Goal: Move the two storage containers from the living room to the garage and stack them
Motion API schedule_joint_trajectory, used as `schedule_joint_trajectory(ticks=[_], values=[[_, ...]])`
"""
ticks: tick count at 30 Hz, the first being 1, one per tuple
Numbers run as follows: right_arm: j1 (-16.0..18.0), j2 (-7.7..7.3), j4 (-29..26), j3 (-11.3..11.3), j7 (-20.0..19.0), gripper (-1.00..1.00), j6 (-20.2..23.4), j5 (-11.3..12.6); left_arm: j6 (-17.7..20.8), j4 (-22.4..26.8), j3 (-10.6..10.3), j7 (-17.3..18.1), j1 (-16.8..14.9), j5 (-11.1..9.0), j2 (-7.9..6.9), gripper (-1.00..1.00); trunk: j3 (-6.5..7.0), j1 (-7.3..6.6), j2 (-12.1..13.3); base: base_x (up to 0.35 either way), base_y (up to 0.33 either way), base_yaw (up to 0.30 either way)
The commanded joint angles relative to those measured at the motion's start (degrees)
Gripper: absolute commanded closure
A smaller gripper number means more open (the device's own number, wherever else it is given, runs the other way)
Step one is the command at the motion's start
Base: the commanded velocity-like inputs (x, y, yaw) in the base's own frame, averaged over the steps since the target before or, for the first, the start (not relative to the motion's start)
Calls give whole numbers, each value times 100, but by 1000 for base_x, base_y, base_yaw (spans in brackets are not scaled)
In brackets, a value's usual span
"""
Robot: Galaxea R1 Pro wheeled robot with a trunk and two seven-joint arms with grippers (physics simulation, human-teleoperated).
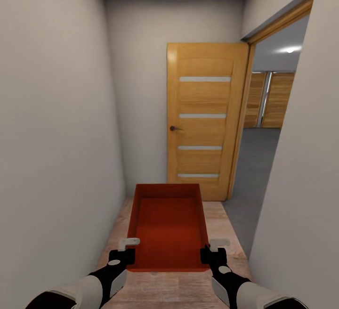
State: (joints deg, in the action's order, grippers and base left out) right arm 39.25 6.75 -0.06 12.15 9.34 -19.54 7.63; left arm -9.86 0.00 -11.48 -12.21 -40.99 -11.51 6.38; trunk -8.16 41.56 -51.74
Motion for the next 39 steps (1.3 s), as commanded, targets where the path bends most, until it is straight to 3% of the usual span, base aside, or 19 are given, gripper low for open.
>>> schedule_joint_trajectory(ticks=[1,29,39], values=[[3,-7,15,-233,-11,100,-6,36,-315,17,41,-35,-6,70,-58,100,-9,4,-6,321,0,0],[3,4,15,-231,-9,100,-6,36,-308,14,47,-35,-6,55,-72,100,-9,4,-6,319,9,-1],[3,7,15,-236,-7,100,-6,42,-311,17,48,-41,-6,-23,-145,100,-9,4,-6,77,56,-228]])
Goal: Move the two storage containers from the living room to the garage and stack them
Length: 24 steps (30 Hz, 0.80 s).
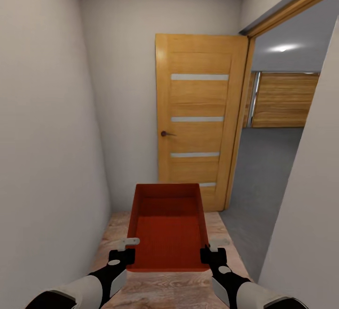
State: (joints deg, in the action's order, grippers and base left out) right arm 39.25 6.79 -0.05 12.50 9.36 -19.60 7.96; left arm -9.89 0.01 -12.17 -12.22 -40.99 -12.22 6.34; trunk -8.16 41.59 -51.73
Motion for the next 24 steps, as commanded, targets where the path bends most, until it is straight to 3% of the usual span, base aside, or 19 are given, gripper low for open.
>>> schedule_joint_trajectory(ticks=[1,11,24], values=[[4,-4,14,-274,-12,100,0,6,-317,21,118,-43,-5,46,-140,100,-8,1,-7,1,0,-280],[4,-11,14,-274,-13,100,0,4,-320,25,119,-44,-5,-84,-141,100,9,1,-7,25,5,-280],[4,-11,14,-274,-13,100,0,4,-320,25,119,-44,-5,-87,-136,100,34,1,-7,289,155,-281]])
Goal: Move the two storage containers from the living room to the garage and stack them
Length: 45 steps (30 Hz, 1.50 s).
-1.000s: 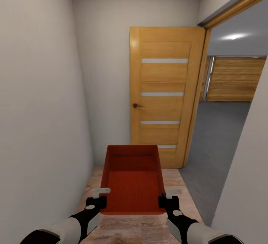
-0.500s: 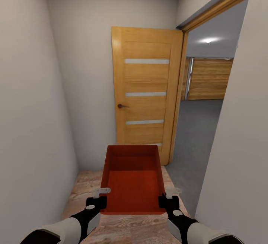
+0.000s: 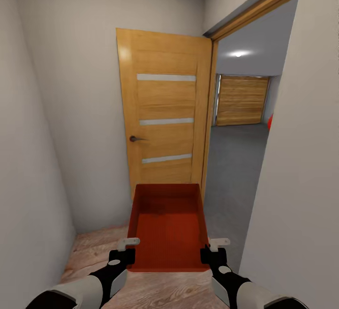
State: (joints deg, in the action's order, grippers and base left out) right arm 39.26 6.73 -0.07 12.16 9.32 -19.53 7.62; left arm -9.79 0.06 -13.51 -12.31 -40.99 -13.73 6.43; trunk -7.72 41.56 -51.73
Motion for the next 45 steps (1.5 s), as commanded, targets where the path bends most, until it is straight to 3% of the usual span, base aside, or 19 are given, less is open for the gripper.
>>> schedule_joint_trajectory(ticks=[1,12,33,45], values=[[3,-5,16,-240,-9,100,-7,38,-331,20,252,-35,-6,64,-144,100,-7,4,-6,299,163,-281],[3,-5,16,-240,-9,100,-7,38,-331,20,251,-33,-6,64,-144,100,13,4,-6,299,163,-262],[3,-20,16,-240,-26,100,-7,38,-331,20,250,-33,-6,62,-142,100,14,4,-6,295,160,-59],[3,-22,16,-240,-27,100,-7,38,-336,20,252,-35,-6,56,-142,100,14,4,-6,34,17,-280]])
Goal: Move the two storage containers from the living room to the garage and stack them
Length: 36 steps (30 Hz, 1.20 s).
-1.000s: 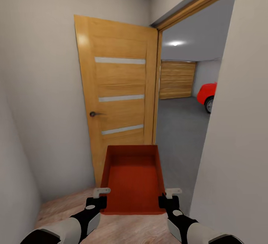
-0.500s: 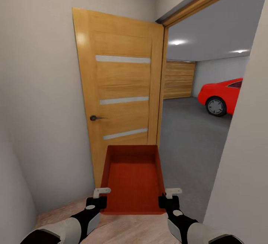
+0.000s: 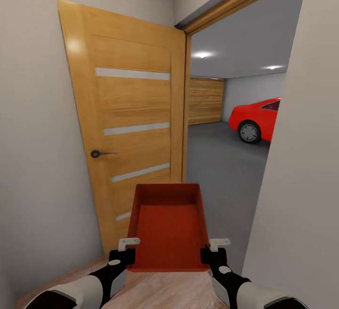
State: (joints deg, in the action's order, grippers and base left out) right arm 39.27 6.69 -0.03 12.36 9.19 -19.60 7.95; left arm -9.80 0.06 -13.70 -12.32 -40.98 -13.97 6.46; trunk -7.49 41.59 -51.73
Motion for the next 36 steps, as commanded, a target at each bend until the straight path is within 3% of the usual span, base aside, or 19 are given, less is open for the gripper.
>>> schedule_joint_trajectory(ticks=[1,36], values=[[2,-18,12,-261,-13,100,0,5,-333,21,272,-33,-6,79,-146,100,-9,1,-7,16,0,-282],[2,-18,12,-261,-13,100,0,5,-330,21,271,-33,-6,79,-146,100,-9,1,-7,227,196,-282]])
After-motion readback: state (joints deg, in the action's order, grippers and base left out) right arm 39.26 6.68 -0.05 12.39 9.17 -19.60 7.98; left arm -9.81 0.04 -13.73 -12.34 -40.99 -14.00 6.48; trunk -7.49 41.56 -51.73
